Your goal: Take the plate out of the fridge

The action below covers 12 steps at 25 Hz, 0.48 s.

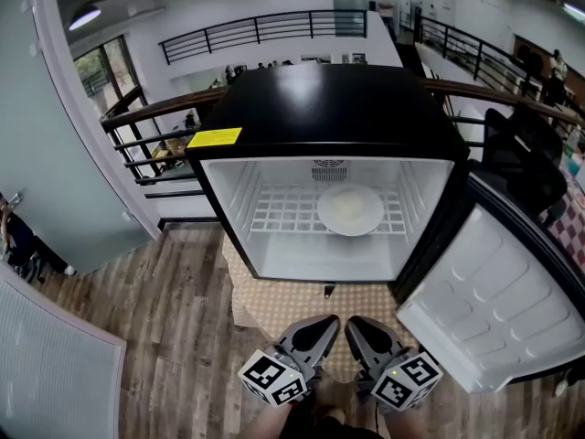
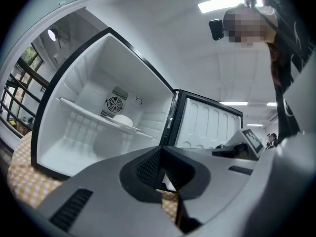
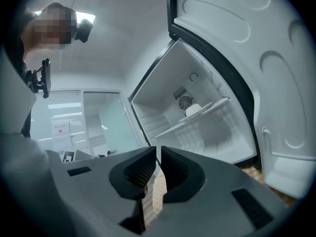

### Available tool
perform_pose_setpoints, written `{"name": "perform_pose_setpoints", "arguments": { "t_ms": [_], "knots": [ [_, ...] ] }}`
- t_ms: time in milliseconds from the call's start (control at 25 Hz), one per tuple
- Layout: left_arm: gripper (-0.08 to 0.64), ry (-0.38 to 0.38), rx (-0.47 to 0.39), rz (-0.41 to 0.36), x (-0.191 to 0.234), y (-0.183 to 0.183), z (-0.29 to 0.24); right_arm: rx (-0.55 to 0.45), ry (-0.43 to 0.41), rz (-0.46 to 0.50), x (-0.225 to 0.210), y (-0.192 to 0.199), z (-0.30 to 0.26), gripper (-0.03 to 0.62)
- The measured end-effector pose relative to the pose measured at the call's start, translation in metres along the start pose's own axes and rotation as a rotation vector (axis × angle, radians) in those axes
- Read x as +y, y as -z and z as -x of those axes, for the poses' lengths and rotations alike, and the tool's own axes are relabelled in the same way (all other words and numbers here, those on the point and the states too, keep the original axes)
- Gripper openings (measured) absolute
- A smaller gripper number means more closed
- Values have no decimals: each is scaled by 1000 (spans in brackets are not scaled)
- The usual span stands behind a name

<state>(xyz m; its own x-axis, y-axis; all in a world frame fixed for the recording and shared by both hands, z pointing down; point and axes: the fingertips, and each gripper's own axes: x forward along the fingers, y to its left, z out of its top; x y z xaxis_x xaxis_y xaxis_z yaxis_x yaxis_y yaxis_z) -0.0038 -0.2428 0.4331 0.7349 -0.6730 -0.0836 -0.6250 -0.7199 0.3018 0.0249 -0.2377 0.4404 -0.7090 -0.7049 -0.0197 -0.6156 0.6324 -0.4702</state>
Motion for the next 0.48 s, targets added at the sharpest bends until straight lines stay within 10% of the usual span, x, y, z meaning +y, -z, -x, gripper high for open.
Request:
{"name": "perform_pose_setpoints", "arguments": {
  "t_ms": [480],
  "knots": [
    [9,75,11,9,46,-17,-40,-74,108,-88,-43,-30,-50,49]
  ]
}}
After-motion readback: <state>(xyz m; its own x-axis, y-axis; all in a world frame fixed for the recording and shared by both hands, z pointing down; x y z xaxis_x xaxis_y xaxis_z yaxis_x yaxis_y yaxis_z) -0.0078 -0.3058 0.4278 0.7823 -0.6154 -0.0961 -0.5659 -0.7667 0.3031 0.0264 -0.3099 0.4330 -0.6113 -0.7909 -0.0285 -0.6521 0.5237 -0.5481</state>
